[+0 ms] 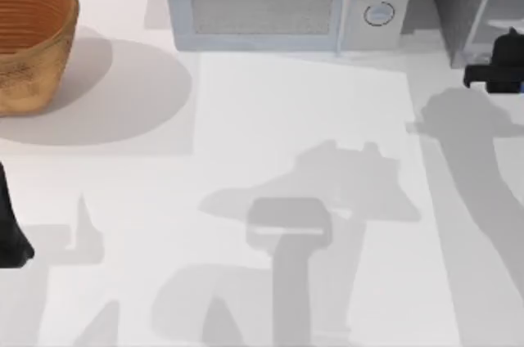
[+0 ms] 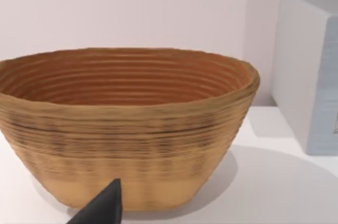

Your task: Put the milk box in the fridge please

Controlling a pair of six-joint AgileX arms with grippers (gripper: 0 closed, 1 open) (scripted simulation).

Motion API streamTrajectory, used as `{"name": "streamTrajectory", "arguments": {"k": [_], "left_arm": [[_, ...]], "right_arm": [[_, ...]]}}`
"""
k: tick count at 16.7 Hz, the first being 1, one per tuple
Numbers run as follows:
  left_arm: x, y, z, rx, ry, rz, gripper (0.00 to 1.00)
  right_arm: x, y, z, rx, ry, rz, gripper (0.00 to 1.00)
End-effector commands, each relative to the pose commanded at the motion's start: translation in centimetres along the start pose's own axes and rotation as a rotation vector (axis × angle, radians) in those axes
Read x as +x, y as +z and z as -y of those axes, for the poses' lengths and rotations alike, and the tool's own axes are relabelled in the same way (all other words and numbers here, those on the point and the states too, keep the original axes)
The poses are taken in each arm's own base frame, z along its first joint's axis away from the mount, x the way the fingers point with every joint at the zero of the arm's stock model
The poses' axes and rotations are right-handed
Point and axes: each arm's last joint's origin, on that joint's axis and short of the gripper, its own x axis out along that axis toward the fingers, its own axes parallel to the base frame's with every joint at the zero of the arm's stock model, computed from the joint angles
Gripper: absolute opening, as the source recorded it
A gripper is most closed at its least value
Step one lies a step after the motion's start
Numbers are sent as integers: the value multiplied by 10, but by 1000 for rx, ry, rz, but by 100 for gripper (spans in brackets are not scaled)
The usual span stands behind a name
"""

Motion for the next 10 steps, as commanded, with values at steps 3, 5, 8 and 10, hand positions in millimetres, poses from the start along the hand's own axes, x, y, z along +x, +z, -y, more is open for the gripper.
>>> {"name": "streamTrajectory", "arguments": {"k": [3, 5, 8, 10], "left_arm": [[0, 0, 0, 0, 0, 0, 100], [0, 0, 0, 0, 0, 0, 100], [0, 0, 0, 0, 0, 0, 100], [0, 0, 0, 0, 0, 0, 100]], "right_arm": [[-54, 1, 38, 37, 20, 8, 0], [-88, -9, 56, 56, 23, 30, 0], [-126, -36, 73, 69, 13, 66, 0], [-141, -56, 78, 69, 8, 96, 0]]}}
